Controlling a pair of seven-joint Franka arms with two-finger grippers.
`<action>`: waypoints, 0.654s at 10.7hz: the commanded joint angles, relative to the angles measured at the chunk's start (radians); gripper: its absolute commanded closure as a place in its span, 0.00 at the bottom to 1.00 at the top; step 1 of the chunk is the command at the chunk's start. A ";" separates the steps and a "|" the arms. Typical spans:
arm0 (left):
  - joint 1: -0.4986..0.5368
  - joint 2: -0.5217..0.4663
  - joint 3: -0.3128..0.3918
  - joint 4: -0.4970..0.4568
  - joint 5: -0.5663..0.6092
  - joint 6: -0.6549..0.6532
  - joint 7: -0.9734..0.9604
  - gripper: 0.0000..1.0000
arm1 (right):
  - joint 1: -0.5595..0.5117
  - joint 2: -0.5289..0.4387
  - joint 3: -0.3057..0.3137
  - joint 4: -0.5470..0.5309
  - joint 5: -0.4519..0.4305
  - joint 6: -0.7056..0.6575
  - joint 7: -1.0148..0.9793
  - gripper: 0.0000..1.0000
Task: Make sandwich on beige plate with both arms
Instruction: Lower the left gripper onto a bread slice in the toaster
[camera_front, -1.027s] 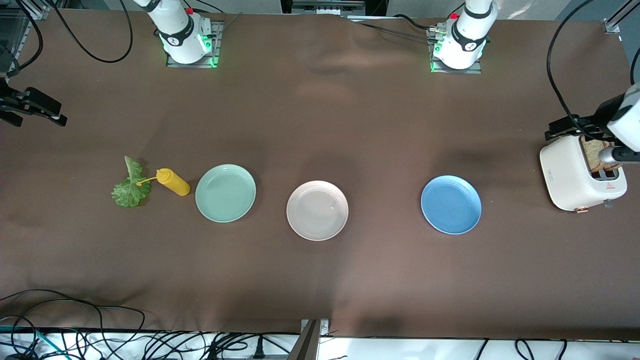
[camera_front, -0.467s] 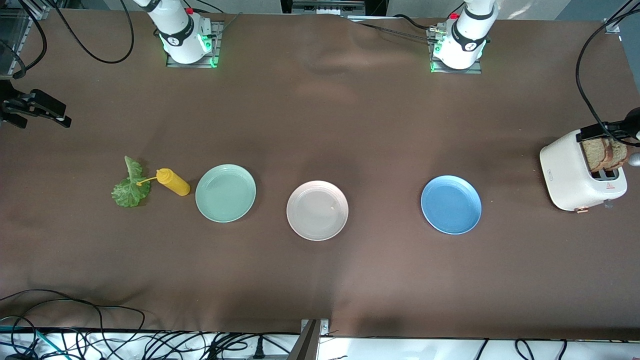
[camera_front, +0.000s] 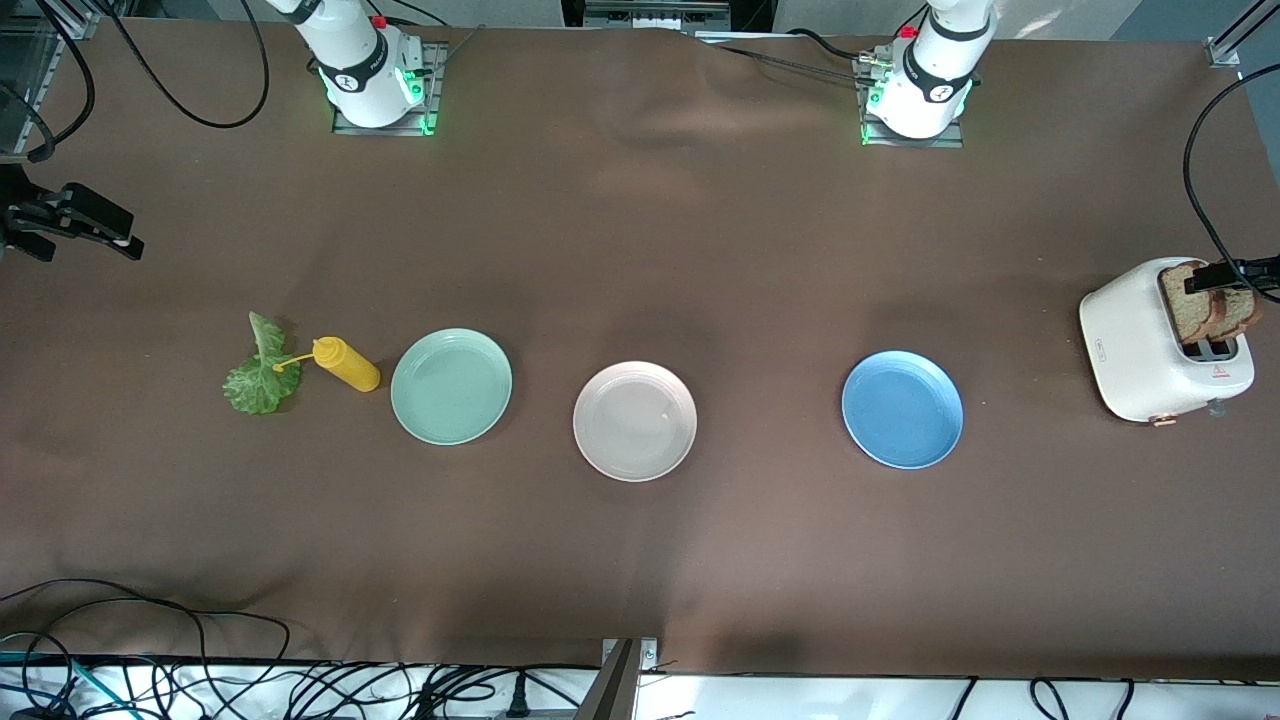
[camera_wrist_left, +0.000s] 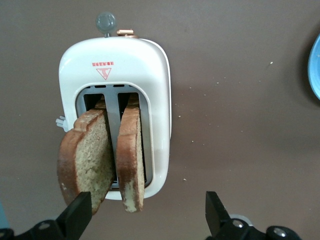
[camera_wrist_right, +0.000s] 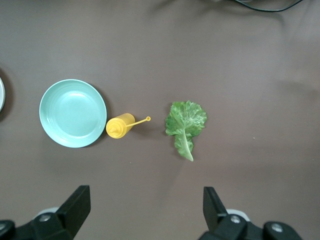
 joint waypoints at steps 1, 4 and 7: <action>0.011 0.018 -0.009 0.002 0.026 0.010 0.025 0.00 | 0.000 0.007 0.002 0.008 -0.007 0.029 -0.010 0.00; 0.012 0.041 -0.009 0.004 0.021 0.023 0.024 0.00 | -0.002 0.013 0.001 0.008 -0.007 0.054 -0.013 0.00; 0.015 0.071 -0.009 0.005 0.012 0.024 0.022 0.03 | -0.003 0.012 0.001 0.008 -0.005 0.051 -0.007 0.00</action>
